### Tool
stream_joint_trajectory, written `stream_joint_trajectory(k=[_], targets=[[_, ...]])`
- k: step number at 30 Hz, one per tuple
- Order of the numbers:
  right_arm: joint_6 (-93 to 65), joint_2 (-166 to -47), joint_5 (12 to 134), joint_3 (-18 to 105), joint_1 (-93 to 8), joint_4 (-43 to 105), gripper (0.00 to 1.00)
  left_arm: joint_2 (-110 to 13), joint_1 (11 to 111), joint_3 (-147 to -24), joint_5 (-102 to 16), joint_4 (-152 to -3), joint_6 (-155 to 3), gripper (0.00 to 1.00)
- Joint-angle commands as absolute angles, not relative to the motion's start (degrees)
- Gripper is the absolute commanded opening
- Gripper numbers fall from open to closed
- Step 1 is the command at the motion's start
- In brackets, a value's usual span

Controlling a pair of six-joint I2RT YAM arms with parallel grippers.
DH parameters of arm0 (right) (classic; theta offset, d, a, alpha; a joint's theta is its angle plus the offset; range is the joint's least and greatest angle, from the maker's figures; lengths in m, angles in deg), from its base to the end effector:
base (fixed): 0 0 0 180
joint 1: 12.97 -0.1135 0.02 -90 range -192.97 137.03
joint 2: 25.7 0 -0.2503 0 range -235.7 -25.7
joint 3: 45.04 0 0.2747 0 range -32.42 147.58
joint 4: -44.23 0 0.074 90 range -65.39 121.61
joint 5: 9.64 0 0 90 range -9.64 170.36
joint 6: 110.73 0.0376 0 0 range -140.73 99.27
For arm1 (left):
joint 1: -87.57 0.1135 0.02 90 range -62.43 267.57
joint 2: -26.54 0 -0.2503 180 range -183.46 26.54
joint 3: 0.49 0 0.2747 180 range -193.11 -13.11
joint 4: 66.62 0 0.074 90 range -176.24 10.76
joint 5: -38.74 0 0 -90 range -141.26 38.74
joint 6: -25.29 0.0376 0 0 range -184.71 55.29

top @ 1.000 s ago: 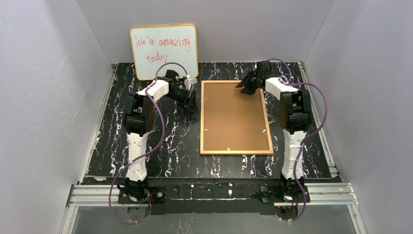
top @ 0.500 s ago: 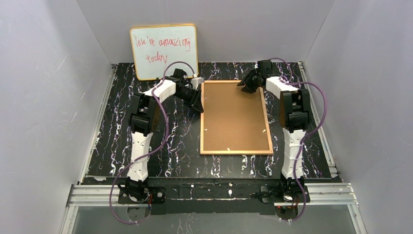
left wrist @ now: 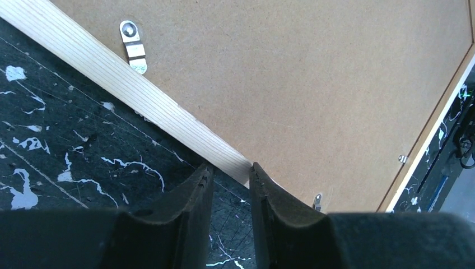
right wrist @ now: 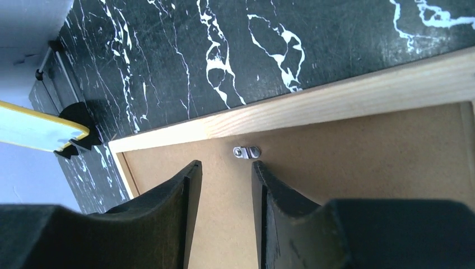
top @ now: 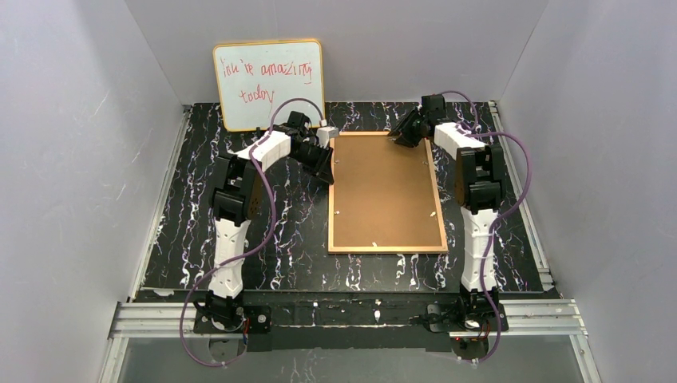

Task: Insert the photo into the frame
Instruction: Install the photo frame at the center of the board.

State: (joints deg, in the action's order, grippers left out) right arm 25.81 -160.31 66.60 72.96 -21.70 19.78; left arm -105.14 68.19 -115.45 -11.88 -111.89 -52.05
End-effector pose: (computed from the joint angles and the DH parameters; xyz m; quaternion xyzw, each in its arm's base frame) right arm 0.5347 0.0912 0.1406 0.2458 0.8710 0.2873 0.3137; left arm 0.4618 -0.1877 0.1304 0.3305 0.8556 -0.3397 0.2083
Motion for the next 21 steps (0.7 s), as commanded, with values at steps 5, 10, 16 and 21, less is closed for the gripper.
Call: stream_joint_trajectory(k=[5,10,16,21], targets=[[27.58,-162.84,66.54,77.00,-21.44,21.06,0.45,-111.19,65.48,-109.42,-27.74,-113.90,-42.13,0.16],[28.59,-163.01,65.84,76.24,-21.52,22.40,0.44,-111.44,64.44,-108.08,-30.17,-114.72,-38.05,0.14],[30.89,-162.77,64.32,72.74,-21.58,26.51,0.43,-112.04,63.20,-107.21,-32.57,-116.16,-33.16,0.14],[32.35,-163.00,63.52,71.35,-21.84,29.01,0.42,-112.16,62.28,-106.38,-34.92,-116.86,-30.06,0.14]])
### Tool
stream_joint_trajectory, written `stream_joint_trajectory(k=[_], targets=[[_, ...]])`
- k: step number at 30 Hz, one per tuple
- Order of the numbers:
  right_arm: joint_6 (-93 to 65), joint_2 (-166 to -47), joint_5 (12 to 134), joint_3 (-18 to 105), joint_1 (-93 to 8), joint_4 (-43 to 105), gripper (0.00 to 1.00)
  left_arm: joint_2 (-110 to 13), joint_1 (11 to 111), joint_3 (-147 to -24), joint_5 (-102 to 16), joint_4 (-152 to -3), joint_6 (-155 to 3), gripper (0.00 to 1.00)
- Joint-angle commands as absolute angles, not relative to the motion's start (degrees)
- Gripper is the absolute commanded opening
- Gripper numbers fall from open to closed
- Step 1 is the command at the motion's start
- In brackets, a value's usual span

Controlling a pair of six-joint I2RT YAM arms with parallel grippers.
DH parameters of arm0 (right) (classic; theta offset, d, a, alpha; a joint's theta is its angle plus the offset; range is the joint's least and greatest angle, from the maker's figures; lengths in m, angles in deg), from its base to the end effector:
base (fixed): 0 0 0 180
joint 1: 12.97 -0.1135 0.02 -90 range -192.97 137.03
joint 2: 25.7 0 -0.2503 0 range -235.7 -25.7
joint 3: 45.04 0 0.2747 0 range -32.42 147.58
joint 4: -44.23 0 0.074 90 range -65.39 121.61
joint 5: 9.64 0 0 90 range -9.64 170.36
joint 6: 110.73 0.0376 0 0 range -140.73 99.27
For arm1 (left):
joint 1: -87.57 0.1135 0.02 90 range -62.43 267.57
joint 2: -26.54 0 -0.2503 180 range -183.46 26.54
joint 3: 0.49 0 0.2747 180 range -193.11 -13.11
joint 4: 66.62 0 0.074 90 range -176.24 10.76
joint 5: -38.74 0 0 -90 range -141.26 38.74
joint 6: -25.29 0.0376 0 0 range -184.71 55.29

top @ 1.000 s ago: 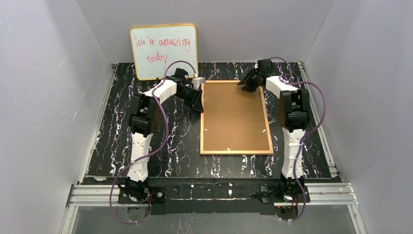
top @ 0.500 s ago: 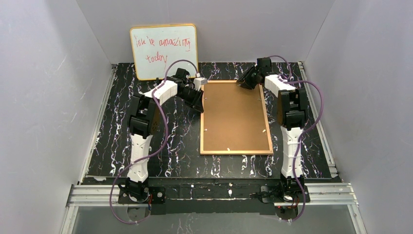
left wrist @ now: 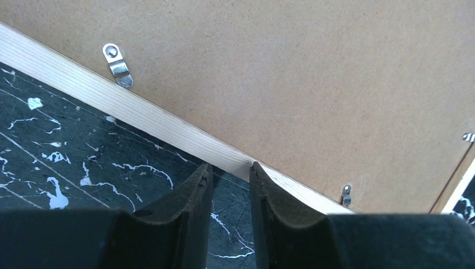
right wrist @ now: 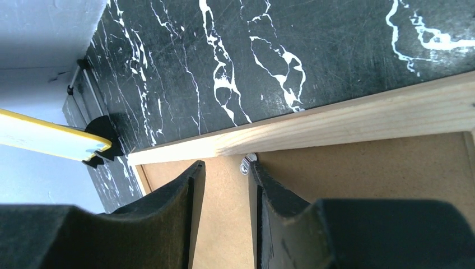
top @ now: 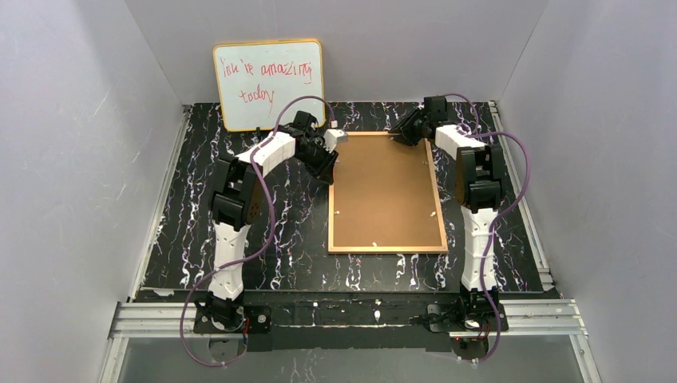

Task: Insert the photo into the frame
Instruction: Install the photo frame at the center of the board.

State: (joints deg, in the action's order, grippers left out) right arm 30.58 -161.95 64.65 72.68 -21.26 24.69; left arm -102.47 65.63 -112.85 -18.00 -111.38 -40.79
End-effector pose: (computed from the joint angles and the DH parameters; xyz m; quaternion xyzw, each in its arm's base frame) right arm 0.5408 0.0891 0.1313 0.2709 0.8505 0.3222 0.3153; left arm 0.4479 -0.2027 0.1367 0.4268 0.8276 -0.2732 0.2413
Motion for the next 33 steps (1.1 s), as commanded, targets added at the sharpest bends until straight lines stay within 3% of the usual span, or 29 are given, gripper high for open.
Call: stream_joint_trajectory(k=[1,18,22,26,32,33], targets=[[32.62,-163.06,63.06,71.11,-21.84,29.62,0.42,-112.16,62.11,-106.24,-35.16,-116.94,-29.66,0.14],[32.35,-160.27,62.93,68.02,-23.37,32.10,0.43,-110.63,61.72,-105.67,-36.50,-118.01,-27.04,0.15],[26.85,-155.12,68.09,69.27,-23.20,25.48,0.59,-107.91,63.67,-108.80,-32.59,-121.22,-29.16,0.18],[21.65,-147.80,73.21,68.78,-23.98,20.41,0.74,-102.58,68.12,-111.84,-25.96,-124.90,-31.78,0.35],[12.58,-142.25,86.82,70.73,-37.72,7.80,0.84,-91.36,77.40,-113.70,-15.92,-131.23,-32.78,0.74],[11.57,-143.01,89.80,72.55,-40.80,4.74,0.84,-89.54,78.92,-113.60,-15.15,-132.57,-32.65,0.87]])
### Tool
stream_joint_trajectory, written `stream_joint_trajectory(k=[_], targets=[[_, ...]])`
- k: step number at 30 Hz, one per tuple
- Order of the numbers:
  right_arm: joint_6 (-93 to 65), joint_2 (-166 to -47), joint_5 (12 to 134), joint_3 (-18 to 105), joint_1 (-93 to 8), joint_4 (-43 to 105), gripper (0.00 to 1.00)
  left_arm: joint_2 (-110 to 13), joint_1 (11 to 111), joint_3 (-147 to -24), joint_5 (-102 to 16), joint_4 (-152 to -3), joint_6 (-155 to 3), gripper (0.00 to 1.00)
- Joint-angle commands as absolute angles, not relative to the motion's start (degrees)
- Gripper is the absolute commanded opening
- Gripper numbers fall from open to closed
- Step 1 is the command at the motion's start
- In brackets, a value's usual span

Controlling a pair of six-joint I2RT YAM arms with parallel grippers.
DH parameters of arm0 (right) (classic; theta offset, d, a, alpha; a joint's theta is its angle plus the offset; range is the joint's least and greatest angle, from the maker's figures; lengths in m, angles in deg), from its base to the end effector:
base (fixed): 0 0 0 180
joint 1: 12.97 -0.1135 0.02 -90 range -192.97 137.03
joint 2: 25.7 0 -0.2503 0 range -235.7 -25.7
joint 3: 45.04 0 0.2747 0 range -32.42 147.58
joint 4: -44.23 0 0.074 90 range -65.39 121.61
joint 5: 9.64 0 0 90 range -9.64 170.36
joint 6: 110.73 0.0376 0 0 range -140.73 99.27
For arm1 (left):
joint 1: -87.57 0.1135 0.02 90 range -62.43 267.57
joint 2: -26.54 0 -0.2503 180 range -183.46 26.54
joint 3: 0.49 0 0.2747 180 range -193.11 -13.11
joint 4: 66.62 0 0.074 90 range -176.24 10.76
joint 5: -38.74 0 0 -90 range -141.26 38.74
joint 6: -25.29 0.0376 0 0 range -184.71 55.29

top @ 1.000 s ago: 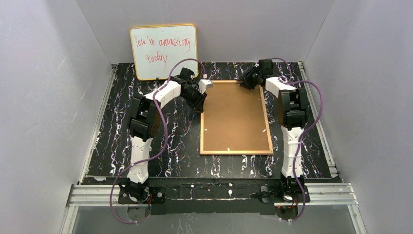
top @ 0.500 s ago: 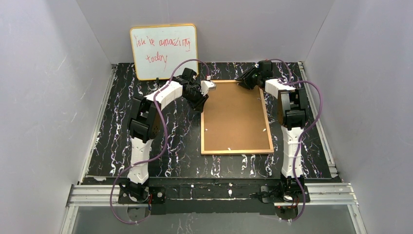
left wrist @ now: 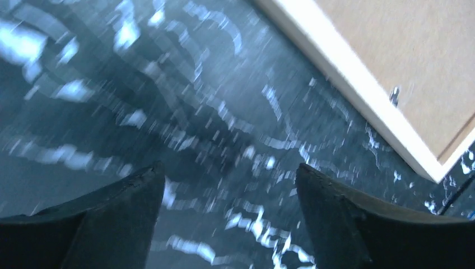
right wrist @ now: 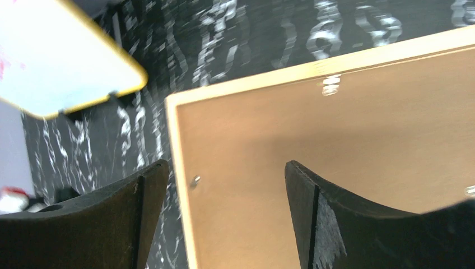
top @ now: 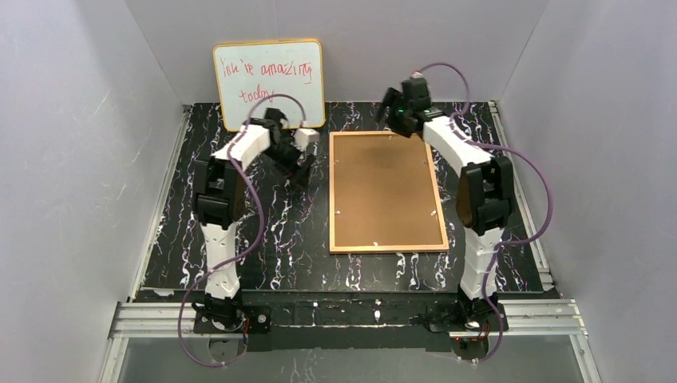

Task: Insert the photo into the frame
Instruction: Turn over the photo frame at the center of the board.

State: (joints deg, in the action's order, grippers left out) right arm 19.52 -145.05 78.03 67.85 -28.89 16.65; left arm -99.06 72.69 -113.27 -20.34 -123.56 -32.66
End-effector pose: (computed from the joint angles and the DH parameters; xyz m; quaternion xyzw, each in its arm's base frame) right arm 0.4882 0.1408 0.2383 0.1767 0.8651 0.2367 0.4054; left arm 0.4496 -0.1394 0.1564 0.4208 0.8517 -0.2342 0.2066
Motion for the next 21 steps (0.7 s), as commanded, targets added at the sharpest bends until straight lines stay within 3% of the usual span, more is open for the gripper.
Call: stream_joint_trajectory(k=[1,5,8,21], targets=[[10.96,-144.11,92.87,74.71,-44.12,1.40,0.85,-87.67,80.65,-113.20,-14.28,-133.35,-32.37,0.97],[10.81,-147.97,100.86,79.88,-53.66,-5.66,0.86,-80.18,87.19,-108.34,-12.91,-133.96,-31.85,0.98],[11.72,-150.78,103.19,82.87,-57.78,-8.82,0.80,-75.26,93.75,-104.12,-14.45,-132.99,-32.15,0.98],[11.61,-159.12,115.75,86.41,-65.06,-15.73,0.65,-59.19,103.26,-87.10,-20.81,-130.44,-33.23,0.98]])
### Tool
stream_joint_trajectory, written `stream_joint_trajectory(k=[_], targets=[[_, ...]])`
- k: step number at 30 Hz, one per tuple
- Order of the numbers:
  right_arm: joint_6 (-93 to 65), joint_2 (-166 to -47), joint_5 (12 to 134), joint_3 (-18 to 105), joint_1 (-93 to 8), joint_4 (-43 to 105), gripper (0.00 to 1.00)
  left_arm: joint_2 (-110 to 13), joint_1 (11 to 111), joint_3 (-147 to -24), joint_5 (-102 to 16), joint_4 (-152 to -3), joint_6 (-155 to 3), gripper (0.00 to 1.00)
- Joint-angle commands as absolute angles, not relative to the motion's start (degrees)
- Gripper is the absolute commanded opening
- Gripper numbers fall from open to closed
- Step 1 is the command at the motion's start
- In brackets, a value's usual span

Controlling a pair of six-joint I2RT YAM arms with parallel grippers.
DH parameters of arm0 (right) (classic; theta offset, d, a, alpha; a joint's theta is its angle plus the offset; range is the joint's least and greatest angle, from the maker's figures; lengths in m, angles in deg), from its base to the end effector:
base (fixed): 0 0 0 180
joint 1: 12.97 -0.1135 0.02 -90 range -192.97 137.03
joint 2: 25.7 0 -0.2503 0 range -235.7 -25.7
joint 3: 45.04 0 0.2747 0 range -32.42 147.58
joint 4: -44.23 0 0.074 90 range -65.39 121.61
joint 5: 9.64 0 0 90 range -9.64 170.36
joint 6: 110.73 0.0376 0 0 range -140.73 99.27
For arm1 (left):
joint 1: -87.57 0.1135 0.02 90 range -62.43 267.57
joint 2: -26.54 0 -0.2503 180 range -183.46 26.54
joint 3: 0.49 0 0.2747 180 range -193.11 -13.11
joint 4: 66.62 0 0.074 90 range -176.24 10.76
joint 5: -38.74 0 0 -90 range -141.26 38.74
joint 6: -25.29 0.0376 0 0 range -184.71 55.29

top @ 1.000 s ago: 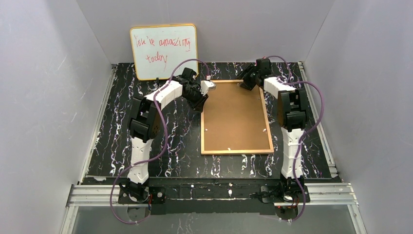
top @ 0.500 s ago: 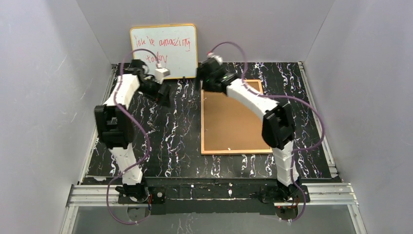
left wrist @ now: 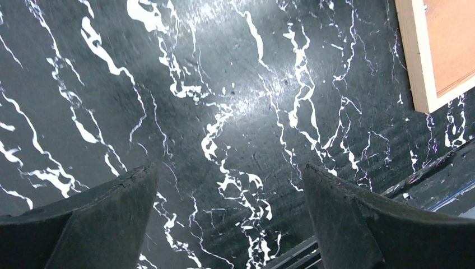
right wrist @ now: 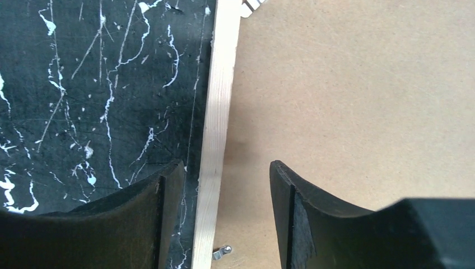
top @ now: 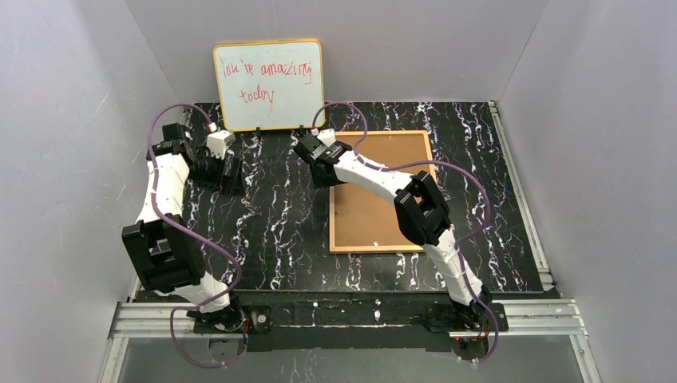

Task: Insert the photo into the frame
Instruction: Turn over the photo frame at the center of the board.

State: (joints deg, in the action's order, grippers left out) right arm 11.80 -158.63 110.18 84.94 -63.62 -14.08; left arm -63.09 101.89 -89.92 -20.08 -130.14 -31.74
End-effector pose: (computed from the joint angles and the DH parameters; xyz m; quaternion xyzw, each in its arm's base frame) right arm 0.3417 0.3872 0.1891 -0.0843 0.9345 -0.0272 0.3448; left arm 0.3343 0.0653 0.2676 0.2123 0.9157 -0.1519 0.3056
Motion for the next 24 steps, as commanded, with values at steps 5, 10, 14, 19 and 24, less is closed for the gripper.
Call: stream_joint_trajectory(k=[5,10,14,19,24], targets=[[11.99,-160.26,114.85,84.96,-65.80,-14.06,0.56,-59.43,103.82,-83.96,-21.38,-129.88,-35.49,0.98],[11.79,-162.81,114.50,86.39,-66.32,-14.25,0.49,-60.57,103.96,-82.36,-23.84,-129.50,-34.71,0.98],[11.95,-164.13,114.42,86.89,-66.23,-14.30,0.45,-61.00,104.11,-82.37,-24.44,-129.66,-34.37,0.98],[12.53,-165.89,114.73,88.56,-66.38,-15.32,0.30,-61.29,104.22,-82.96,-24.11,-129.26,-35.42,0.98],[14.73,-164.26,114.75,92.21,-66.83,-17.45,0.08,-62.16,104.19,-82.80,-22.59,-129.08,-35.66,0.98]])
